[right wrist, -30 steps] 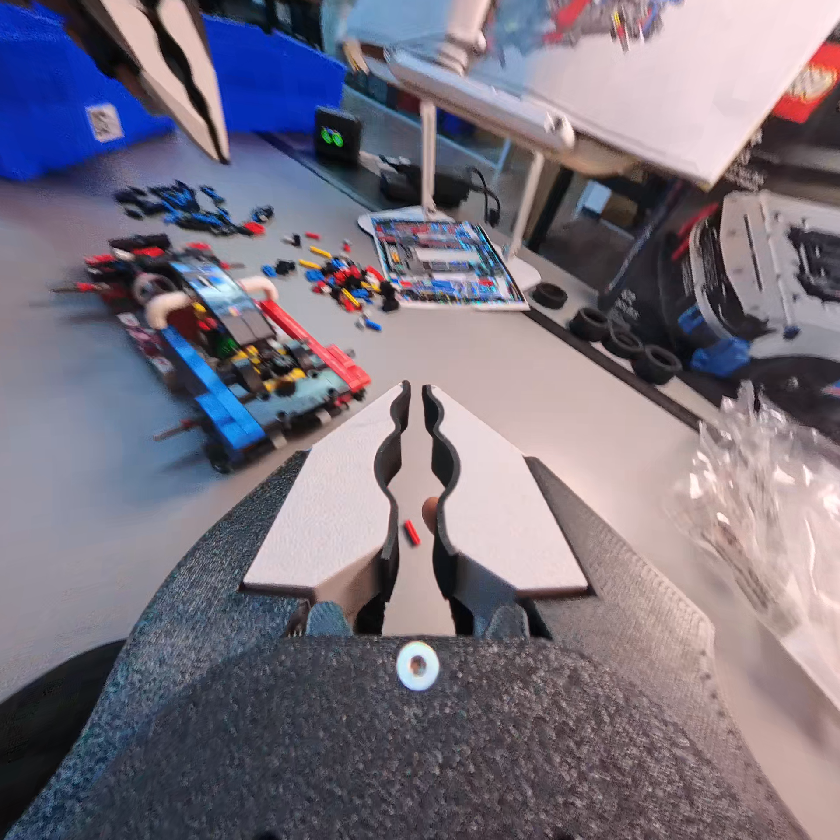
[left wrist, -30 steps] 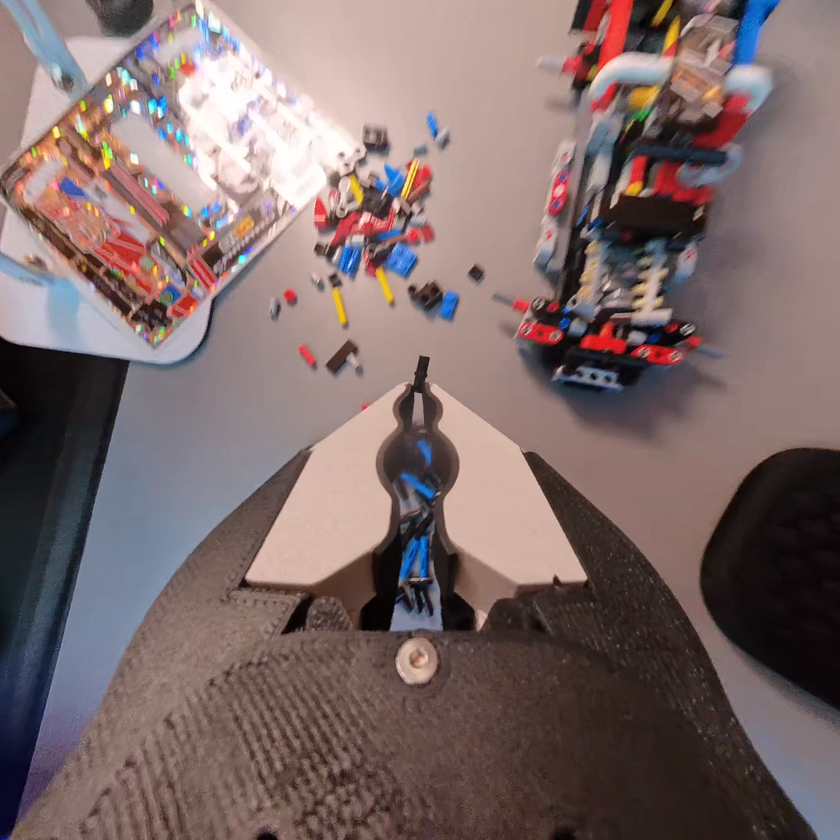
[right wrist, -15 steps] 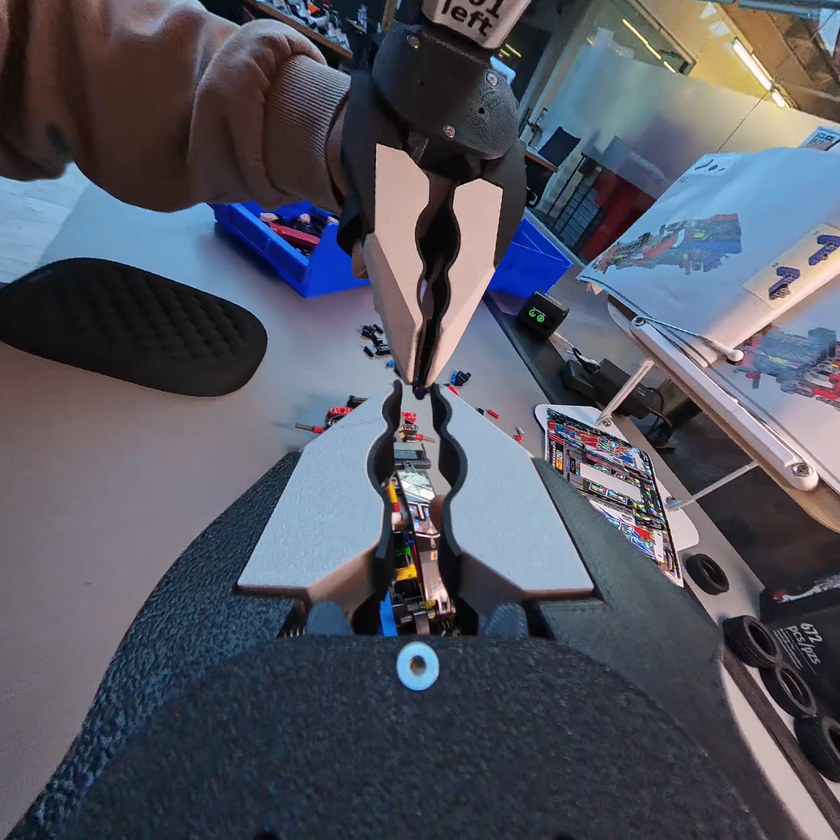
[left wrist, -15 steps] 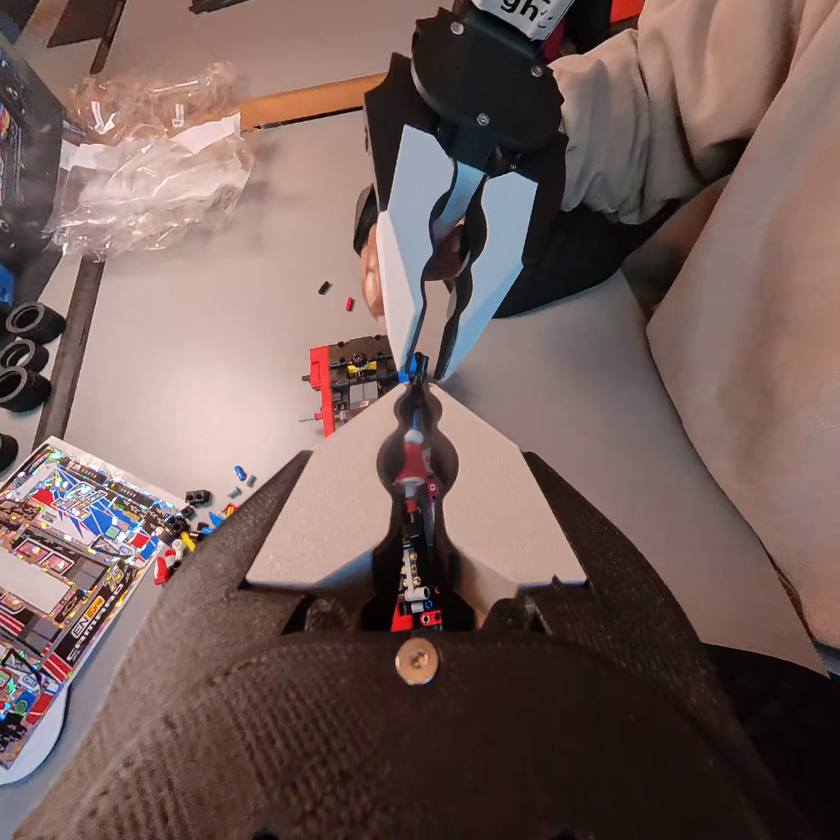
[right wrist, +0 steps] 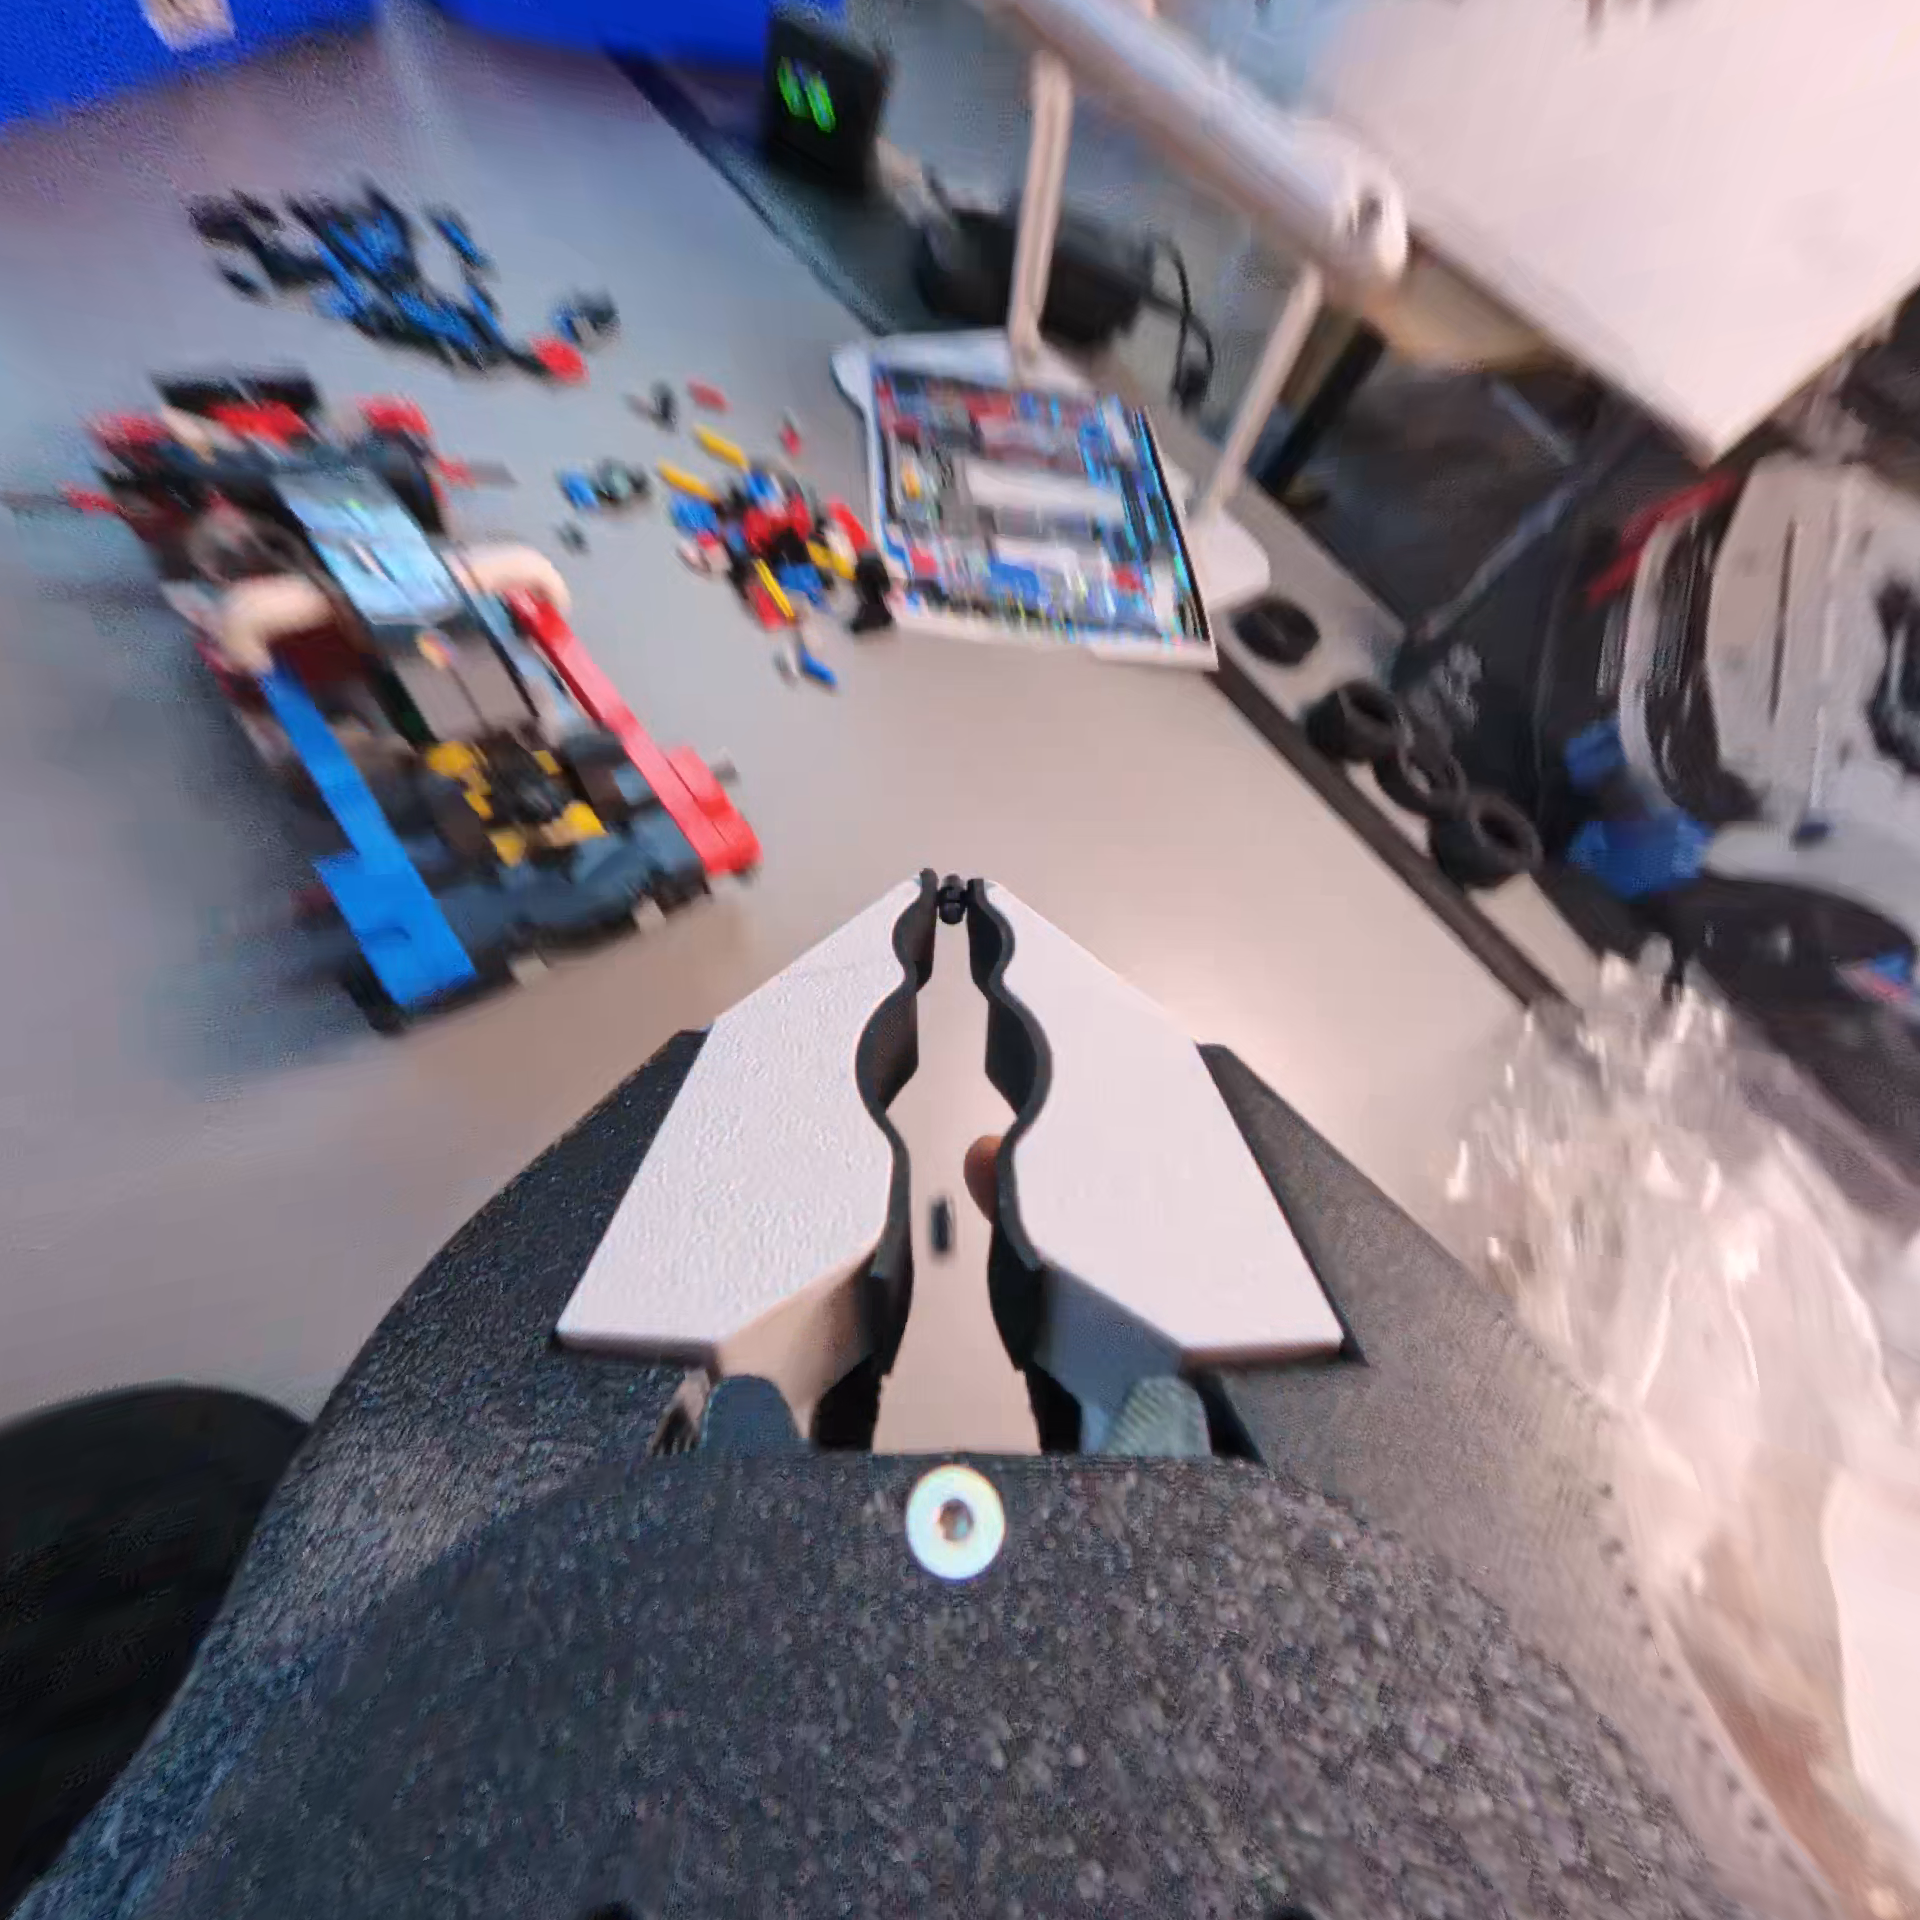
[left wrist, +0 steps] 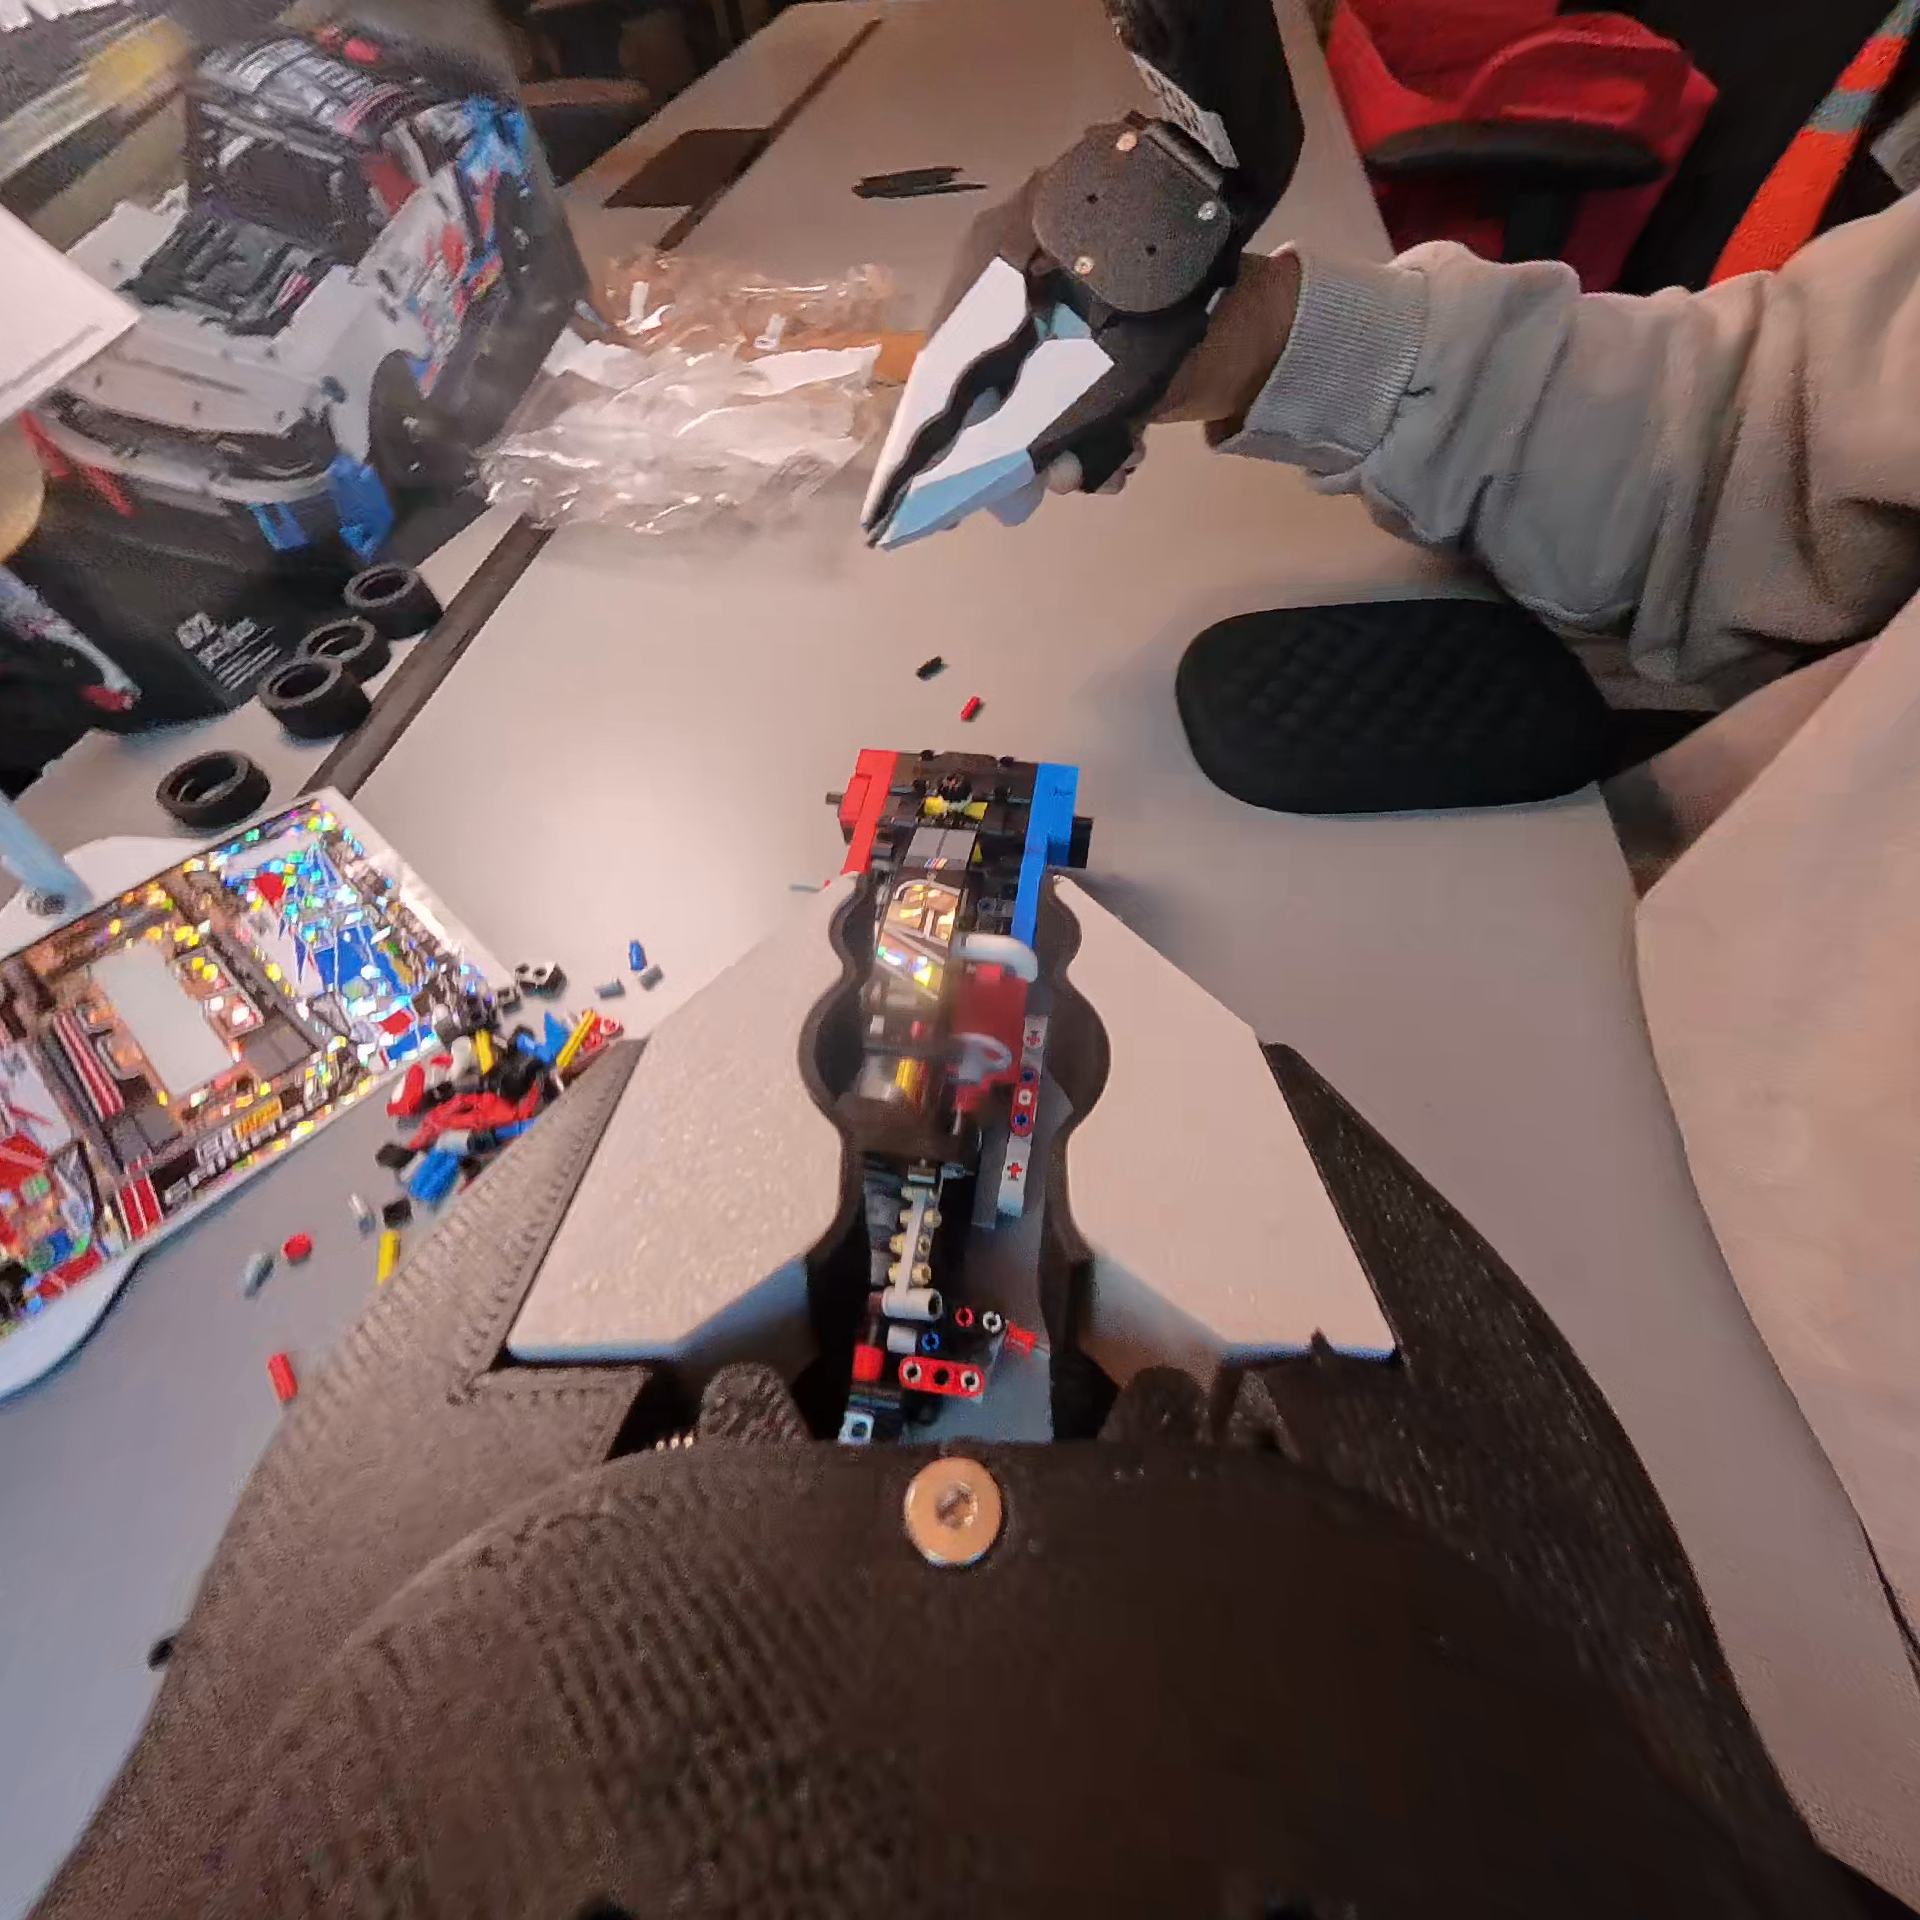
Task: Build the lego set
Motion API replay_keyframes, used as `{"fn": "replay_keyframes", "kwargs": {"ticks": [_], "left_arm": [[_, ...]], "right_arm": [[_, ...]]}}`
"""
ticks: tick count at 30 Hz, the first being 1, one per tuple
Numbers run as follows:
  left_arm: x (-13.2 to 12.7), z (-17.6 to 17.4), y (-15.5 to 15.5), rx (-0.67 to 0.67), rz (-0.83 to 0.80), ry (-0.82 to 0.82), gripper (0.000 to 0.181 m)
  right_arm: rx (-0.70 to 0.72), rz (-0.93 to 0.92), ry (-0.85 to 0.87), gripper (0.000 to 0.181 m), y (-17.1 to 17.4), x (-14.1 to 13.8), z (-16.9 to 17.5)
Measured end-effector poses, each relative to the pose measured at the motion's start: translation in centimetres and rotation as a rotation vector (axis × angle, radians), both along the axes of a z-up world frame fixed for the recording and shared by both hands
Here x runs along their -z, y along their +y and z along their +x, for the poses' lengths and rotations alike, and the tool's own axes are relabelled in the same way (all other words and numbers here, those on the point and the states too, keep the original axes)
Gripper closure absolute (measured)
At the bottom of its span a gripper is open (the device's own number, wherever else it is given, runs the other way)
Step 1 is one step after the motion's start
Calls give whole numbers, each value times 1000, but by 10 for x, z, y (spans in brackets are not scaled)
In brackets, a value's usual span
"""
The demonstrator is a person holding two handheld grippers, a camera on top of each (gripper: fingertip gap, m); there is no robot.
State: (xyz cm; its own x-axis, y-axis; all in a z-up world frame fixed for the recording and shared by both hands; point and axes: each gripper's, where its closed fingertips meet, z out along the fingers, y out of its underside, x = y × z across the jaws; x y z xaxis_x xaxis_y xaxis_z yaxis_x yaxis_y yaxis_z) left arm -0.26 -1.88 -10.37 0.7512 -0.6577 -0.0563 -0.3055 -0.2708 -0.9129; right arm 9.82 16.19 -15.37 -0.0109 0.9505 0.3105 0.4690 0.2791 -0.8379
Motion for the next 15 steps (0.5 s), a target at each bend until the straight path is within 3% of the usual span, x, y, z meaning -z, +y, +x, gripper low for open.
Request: {"fn": "replay_keyframes", "kwargs": {"ticks": [2, 5, 8, 15], "left_arm": [[24, -13, -8, -95, -12, -35, 153], [57, -29, -20, -205, -37, -105, 154], [72, -46, -27, -287, -43, -187, 155], [70, -68, -29, -371, 17, -276, 156]], "right_arm": [[70, -84, -158, 178, 28, 48, 30], [47, -165, -229, 178, 21, 84, 46], [39, -125, -284, 178, 18, 97, 47], [49, -90, -392, 173, 19, 103, 45]]}}
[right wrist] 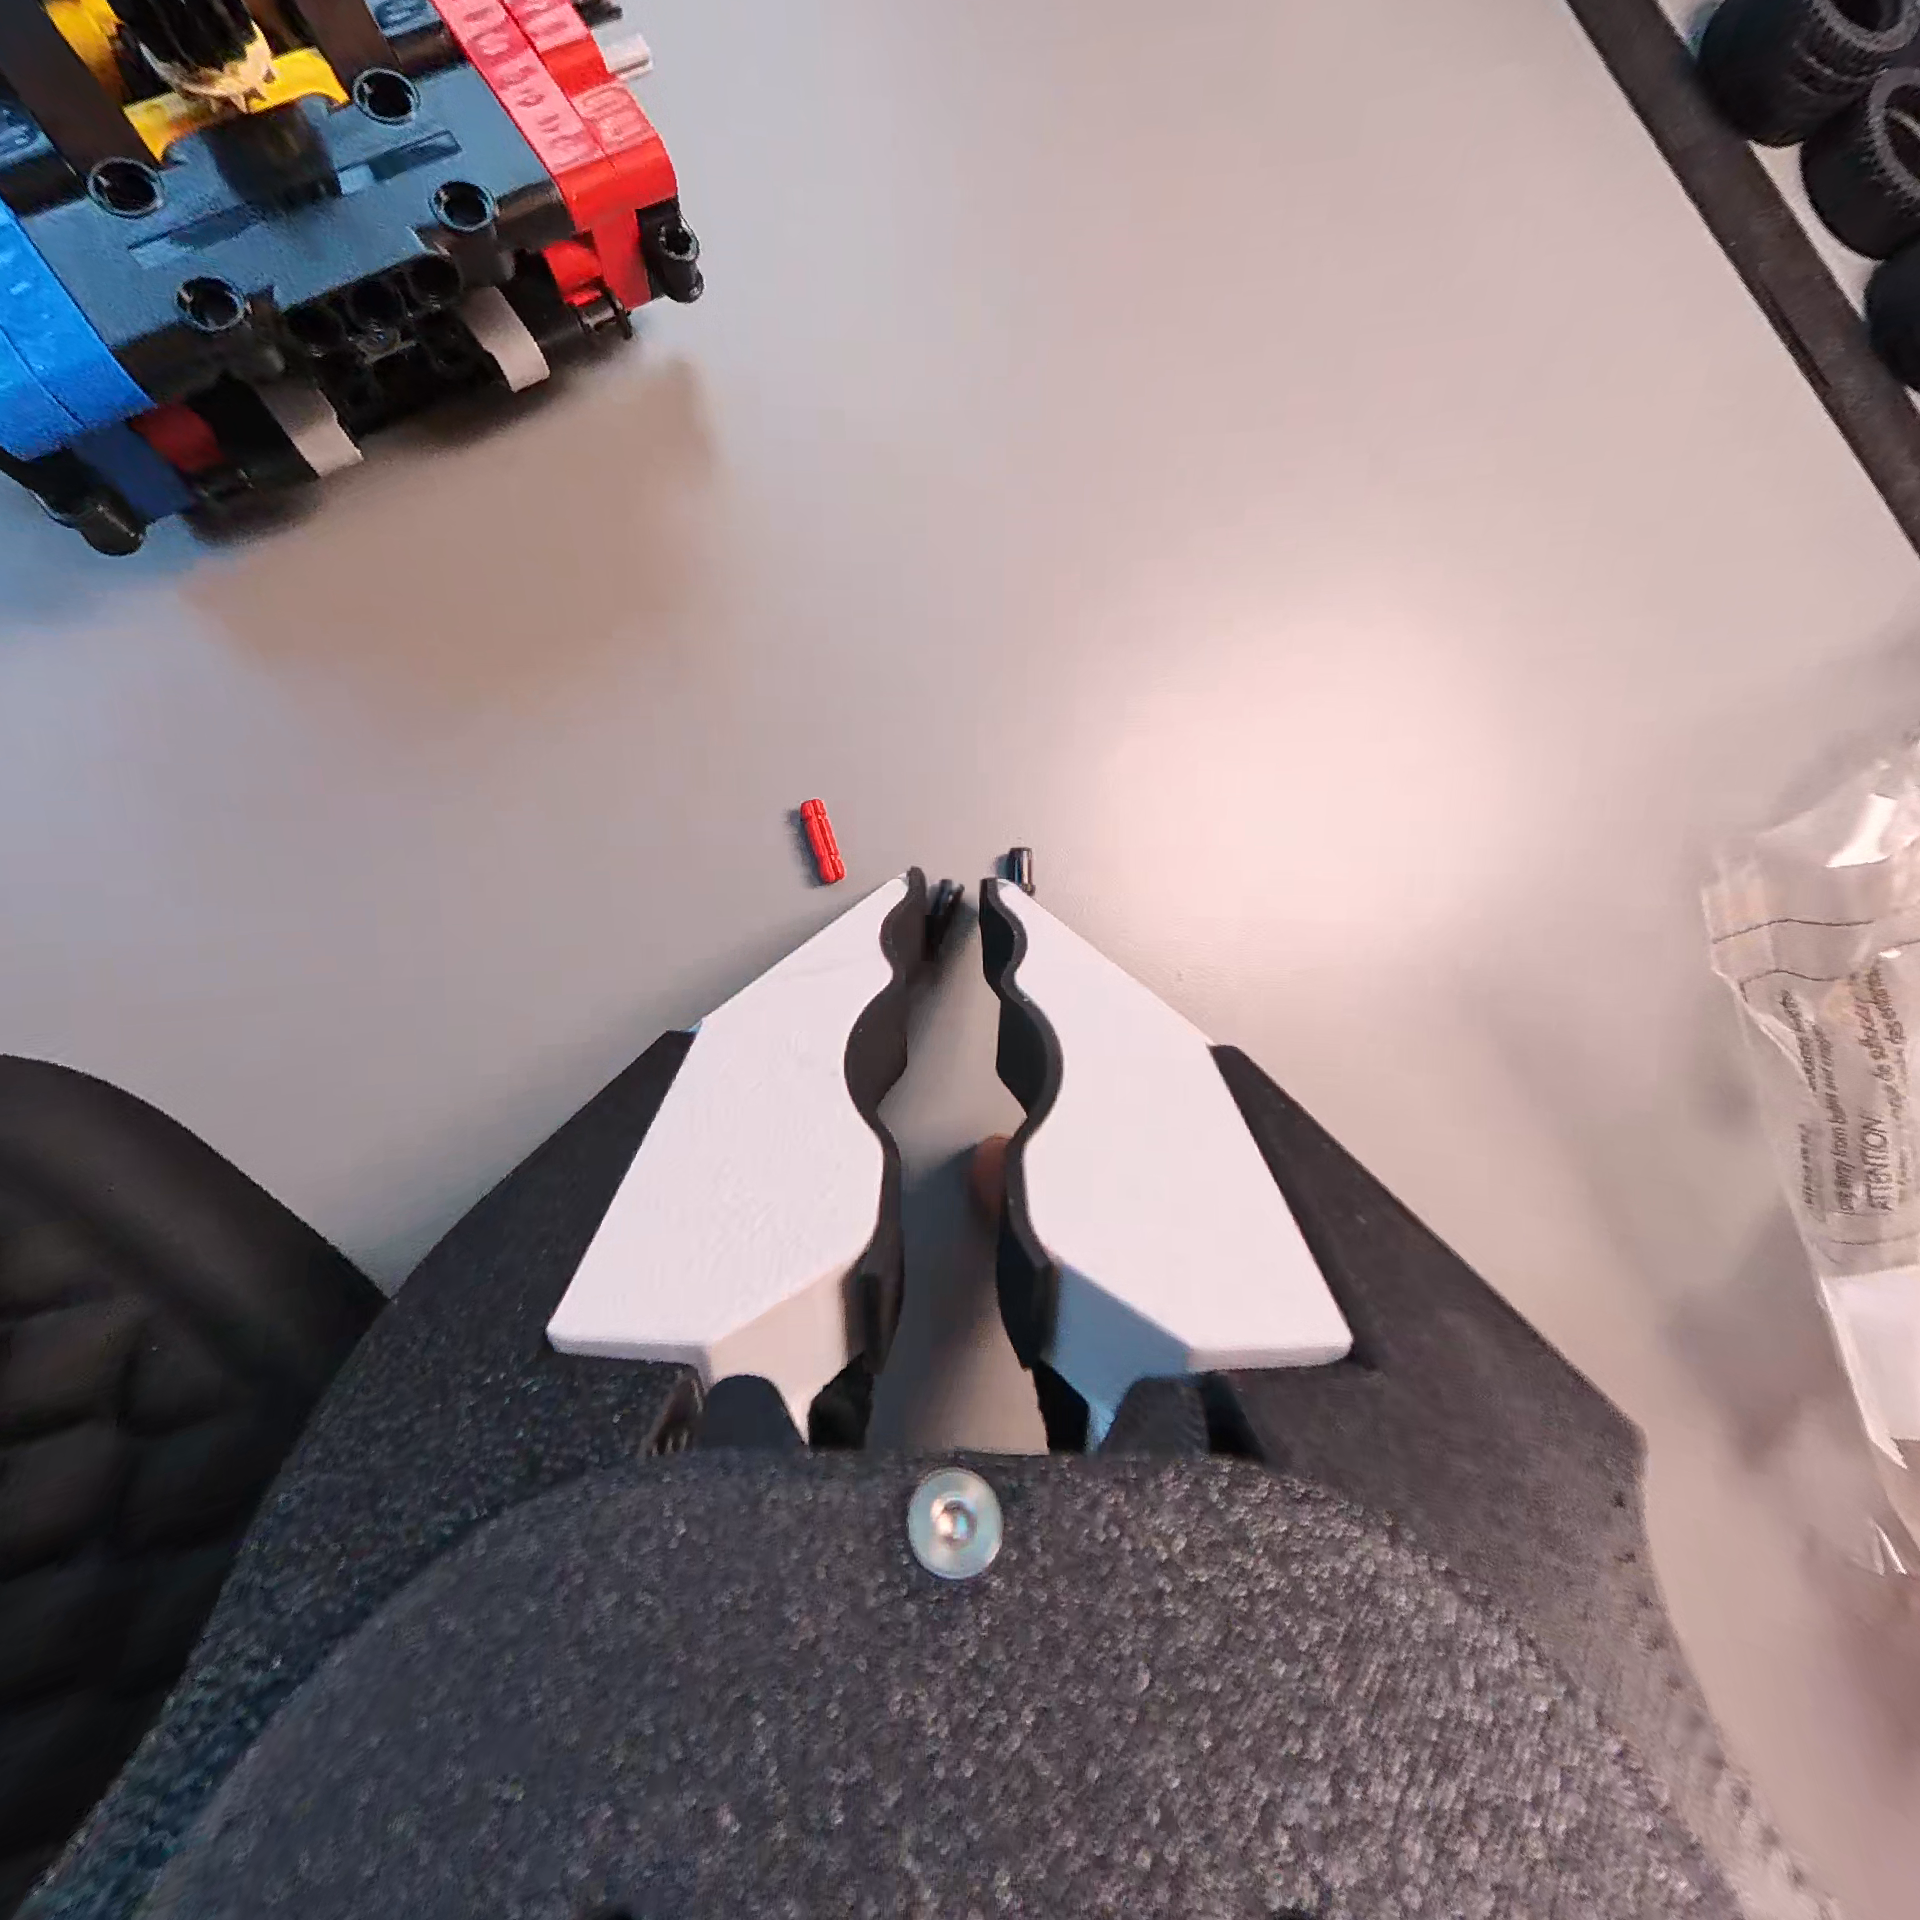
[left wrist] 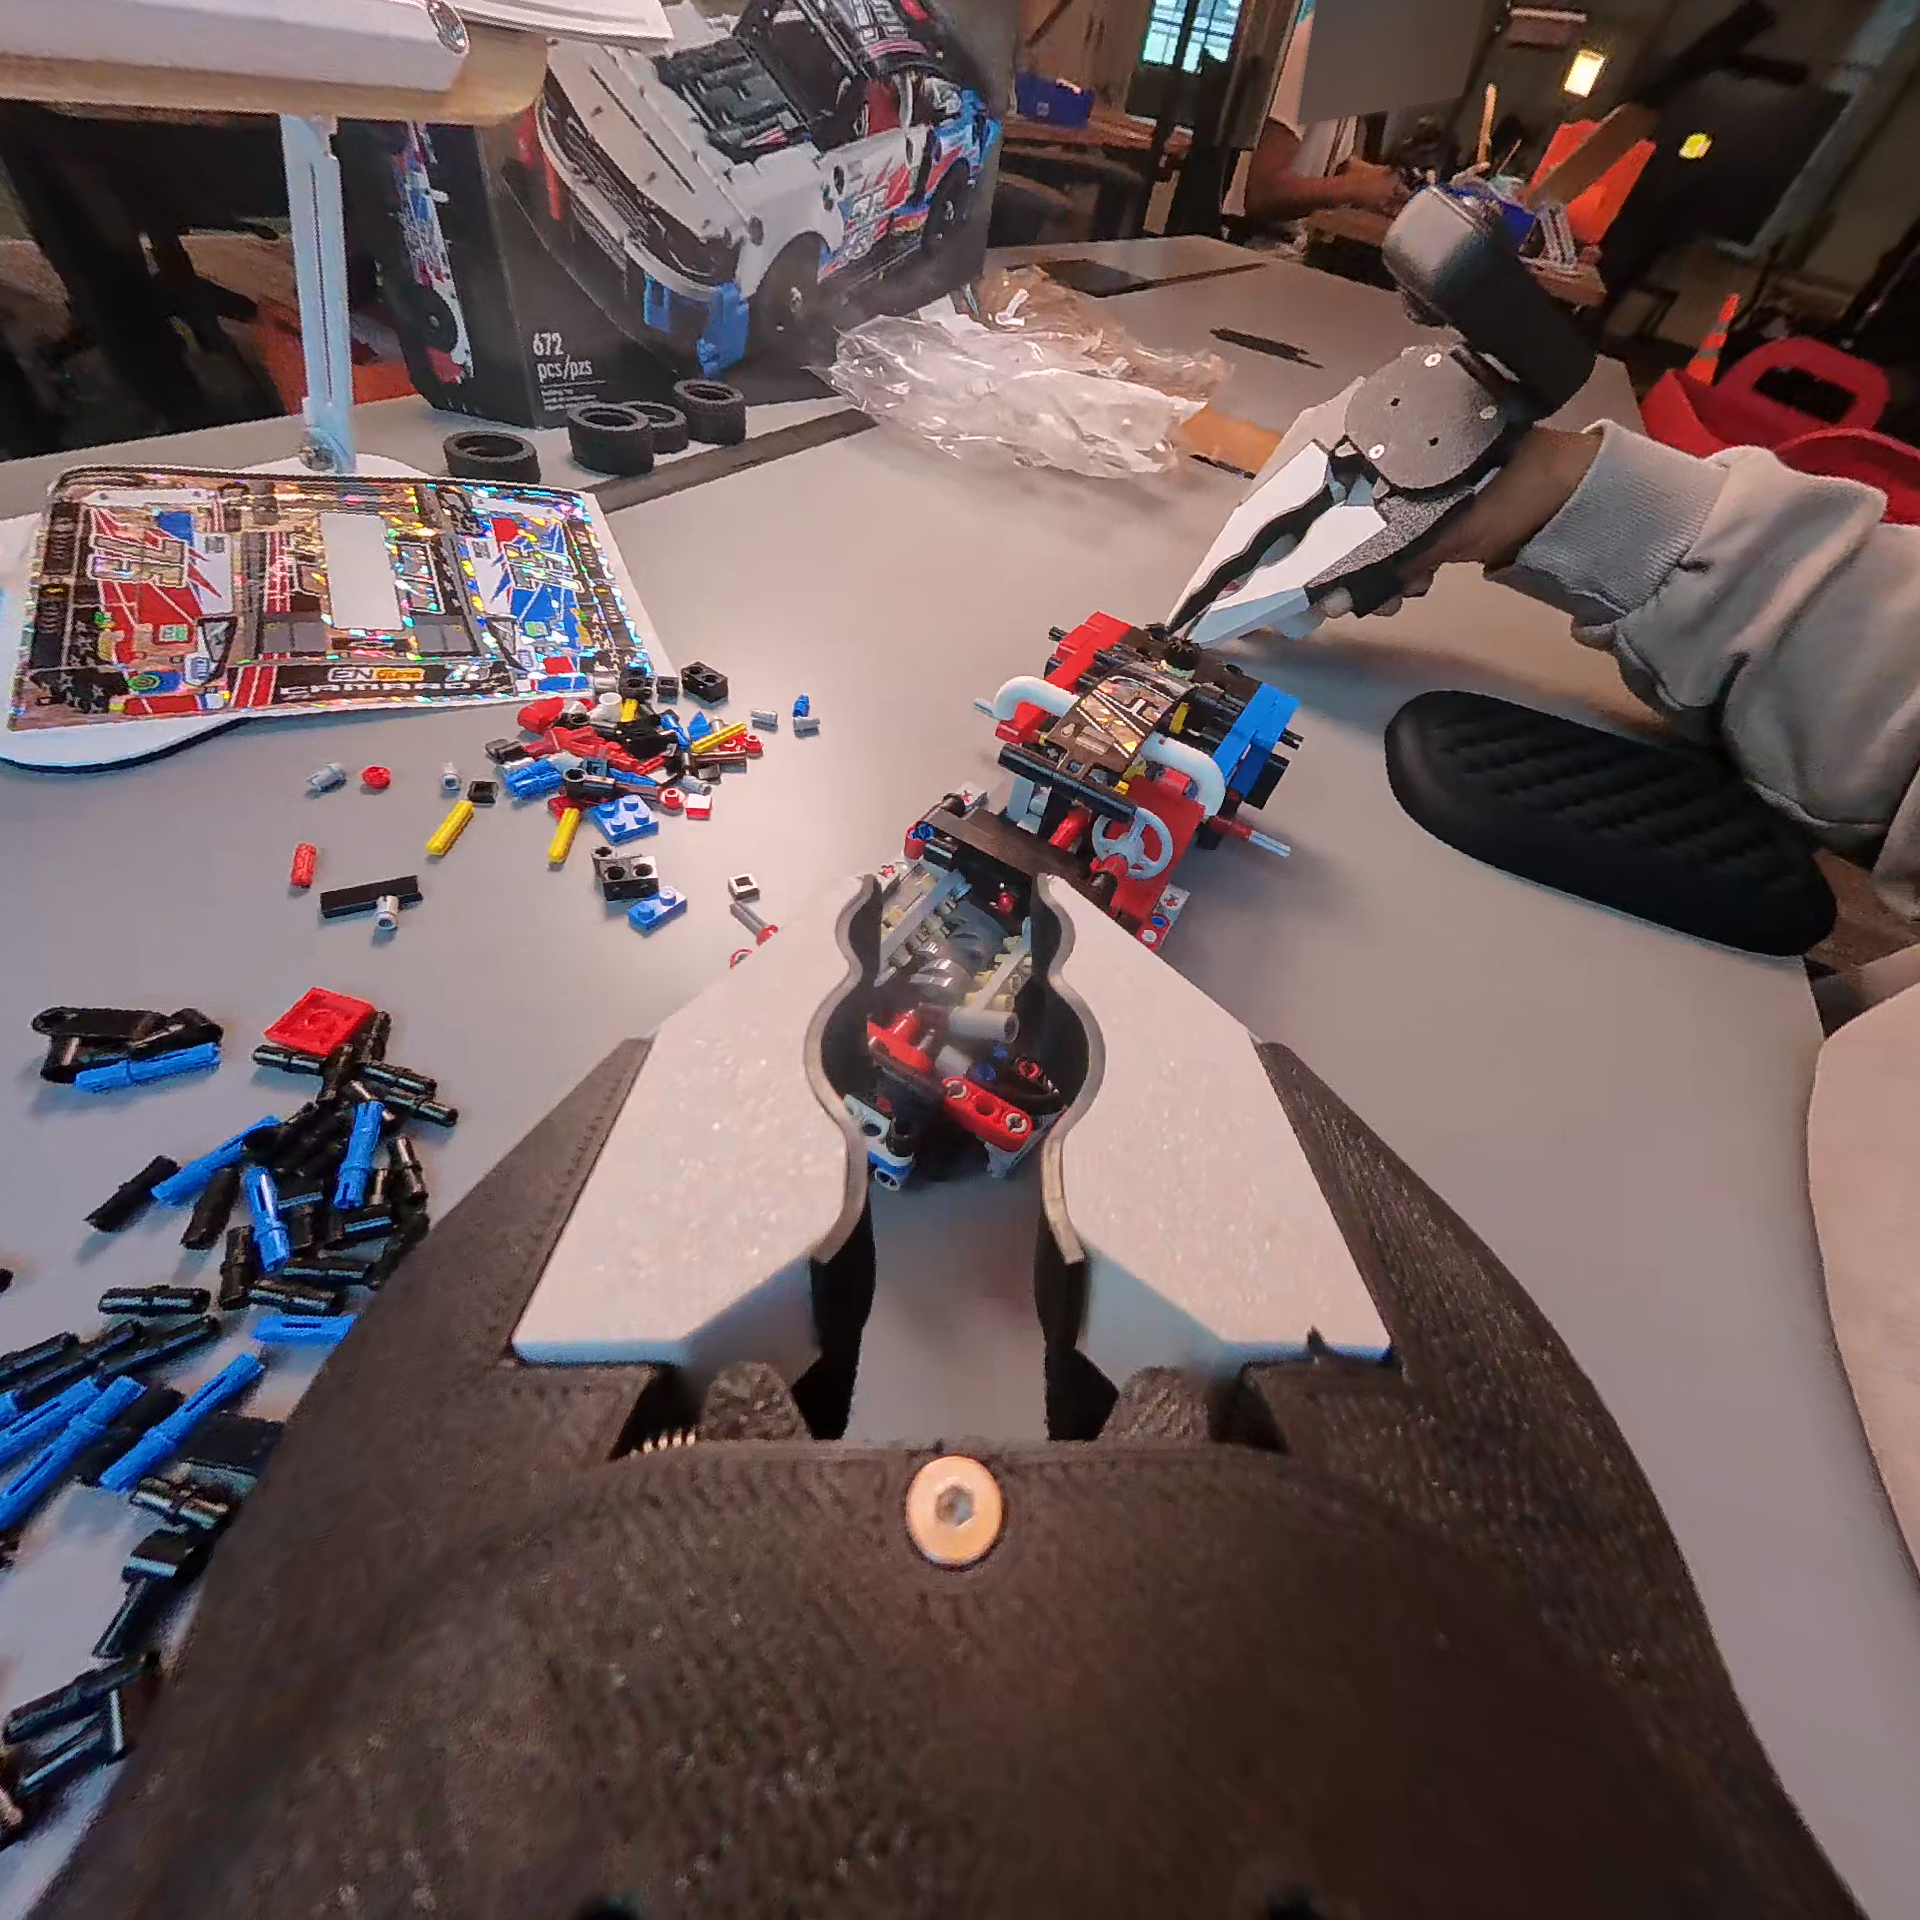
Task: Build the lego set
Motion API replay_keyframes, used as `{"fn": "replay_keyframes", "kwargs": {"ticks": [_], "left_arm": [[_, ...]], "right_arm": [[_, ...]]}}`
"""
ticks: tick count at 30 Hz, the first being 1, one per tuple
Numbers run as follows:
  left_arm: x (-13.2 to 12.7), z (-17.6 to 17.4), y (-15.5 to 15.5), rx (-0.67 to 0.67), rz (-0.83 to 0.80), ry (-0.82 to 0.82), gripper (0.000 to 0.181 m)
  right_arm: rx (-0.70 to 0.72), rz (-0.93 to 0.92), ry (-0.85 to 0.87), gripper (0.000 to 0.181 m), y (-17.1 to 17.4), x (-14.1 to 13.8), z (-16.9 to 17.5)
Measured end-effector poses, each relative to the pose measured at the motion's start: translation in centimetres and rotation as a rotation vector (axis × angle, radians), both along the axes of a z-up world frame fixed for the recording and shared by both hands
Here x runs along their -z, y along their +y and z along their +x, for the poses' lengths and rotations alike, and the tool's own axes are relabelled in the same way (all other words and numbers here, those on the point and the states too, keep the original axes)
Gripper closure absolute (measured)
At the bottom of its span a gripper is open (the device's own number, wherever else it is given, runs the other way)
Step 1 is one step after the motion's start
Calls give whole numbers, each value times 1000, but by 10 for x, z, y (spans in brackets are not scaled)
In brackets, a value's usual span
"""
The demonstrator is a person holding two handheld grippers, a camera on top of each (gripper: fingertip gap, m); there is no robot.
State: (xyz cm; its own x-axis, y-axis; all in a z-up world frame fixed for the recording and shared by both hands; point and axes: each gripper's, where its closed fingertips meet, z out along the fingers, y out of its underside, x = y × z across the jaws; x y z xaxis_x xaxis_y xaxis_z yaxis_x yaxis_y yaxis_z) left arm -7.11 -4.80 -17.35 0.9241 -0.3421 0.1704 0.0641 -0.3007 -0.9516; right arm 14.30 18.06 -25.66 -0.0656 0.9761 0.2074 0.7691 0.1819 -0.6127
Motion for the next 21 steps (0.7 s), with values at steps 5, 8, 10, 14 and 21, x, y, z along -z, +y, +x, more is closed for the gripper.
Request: {"fn": "replay_keyframes", "kwargs": {"ticks": [5, 8, 10, 14, 21], "left_arm": [[1, -5, -2, -41, 24, 24, 155], [-4, -12, -3, -95, 66, 41, 154], [-8, -17, -3, -132, 95, 51, 154], [-13, -27, -3, -195, 135, 47, 151], [-15, -34, -4, -235, 155, 27, 150]], "right_arm": [[7, -3, -3, 171, 0, 0, -2], [35, -11, 81, 169, 2, -14, -8], [56, -24, 215, 167, 2, -38, -19], [69, -37, 507, 160, -7, -95, -43], [111, -104, 877, 160, -28, -160, -78]]}}
